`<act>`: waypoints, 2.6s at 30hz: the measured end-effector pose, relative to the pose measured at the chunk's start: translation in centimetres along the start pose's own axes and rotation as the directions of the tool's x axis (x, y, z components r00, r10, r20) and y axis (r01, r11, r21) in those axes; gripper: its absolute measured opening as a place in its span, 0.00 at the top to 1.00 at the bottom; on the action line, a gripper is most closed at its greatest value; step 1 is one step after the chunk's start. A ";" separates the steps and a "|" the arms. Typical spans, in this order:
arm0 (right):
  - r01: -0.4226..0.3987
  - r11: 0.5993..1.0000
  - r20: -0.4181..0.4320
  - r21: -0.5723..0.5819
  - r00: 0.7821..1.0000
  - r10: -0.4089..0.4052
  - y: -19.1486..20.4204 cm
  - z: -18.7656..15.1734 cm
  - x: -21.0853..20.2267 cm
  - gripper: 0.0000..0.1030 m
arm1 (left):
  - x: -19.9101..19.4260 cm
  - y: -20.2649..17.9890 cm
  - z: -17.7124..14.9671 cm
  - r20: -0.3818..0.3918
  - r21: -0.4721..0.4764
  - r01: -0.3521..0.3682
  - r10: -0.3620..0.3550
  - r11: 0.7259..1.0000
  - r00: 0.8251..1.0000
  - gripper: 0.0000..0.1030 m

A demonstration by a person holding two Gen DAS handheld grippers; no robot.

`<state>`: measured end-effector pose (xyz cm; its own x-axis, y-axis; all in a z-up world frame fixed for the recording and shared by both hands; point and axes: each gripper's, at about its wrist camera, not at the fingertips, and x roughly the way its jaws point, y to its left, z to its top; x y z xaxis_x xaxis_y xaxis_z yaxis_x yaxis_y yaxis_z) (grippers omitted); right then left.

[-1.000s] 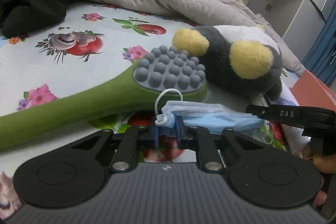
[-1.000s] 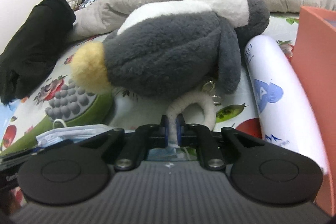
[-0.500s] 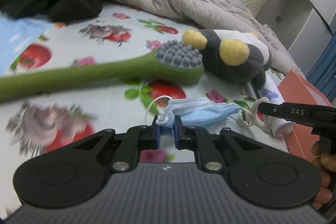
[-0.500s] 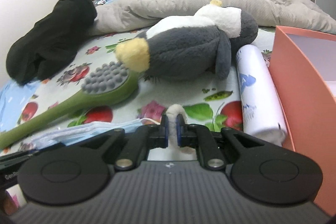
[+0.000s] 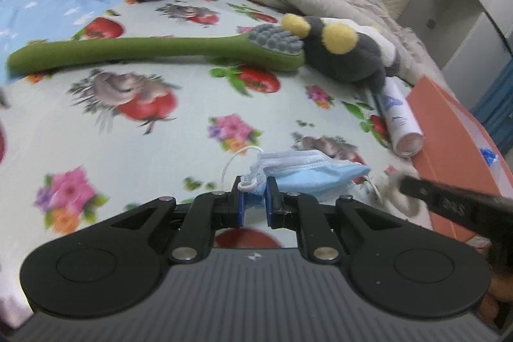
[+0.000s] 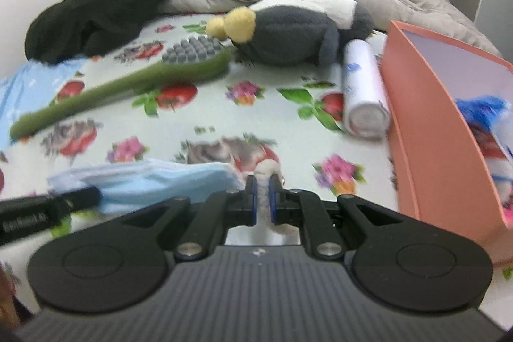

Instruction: Organize soft objects

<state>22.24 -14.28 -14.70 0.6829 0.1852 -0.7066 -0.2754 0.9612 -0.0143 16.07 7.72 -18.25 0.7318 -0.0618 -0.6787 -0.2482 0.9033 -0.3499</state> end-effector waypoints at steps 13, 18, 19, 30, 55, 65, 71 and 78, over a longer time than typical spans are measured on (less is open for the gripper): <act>0.037 0.999 -0.060 0.020 0.998 -0.036 -1.5 -4.1 -1.6 0.87 | -1.1 2.7 -0.4 -0.008 -0.112 -0.055 0.054 0.992 0.998 0.84; 0.013 0.999 -0.084 0.041 0.996 -0.009 -1.4 -5.1 -1.8 0.69 | -1.5 1.8 -1.2 -0.079 -0.046 0.007 -0.010 0.999 0.997 0.32; 0.017 0.999 -0.083 0.045 0.996 -0.013 -1.3 -5.3 -1.9 0.57 | -1.8 1.7 -1.4 -0.074 -0.030 0.008 -0.010 1.000 0.997 0.30; 0.062 0.996 -0.052 0.070 0.997 -0.059 -1.8 -5.7 -1.1 0.36 | -3.1 1.1 -0.8 -0.056 0.191 0.022 -0.012 0.981 0.998 0.25; 0.089 0.990 -0.036 0.113 0.996 -0.085 -3.5 -7.0 -1.0 0.87 | 3.1 -4.8 0.1 -0.049 0.585 0.003 0.032 0.811 0.998 0.24; 0.061 0.990 -0.051 0.127 0.997 -0.055 -3.3 -6.5 -0.8 0.87 | 5.4 -4.5 0.6 -0.118 0.550 0.032 0.040 0.835 0.992 0.40; 0.046 0.988 -0.060 0.150 0.997 -0.037 -3.2 -6.3 -0.7 0.87 | 5.6 -5.3 0.8 -0.154 0.545 0.065 0.023 0.836 0.988 0.77; 0.032 0.986 -0.071 0.162 0.997 -0.021 -3.1 -6.3 -0.8 0.87 | 4.7 -5.3 0.3 -0.175 0.484 0.074 0.013 0.872 0.984 0.89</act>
<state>18.25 -18.71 -18.51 0.6388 0.1500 -0.7546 -0.1399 0.9871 0.0777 21.00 2.82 -19.38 0.6062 -0.1232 -0.7857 0.1450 0.9885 -0.0431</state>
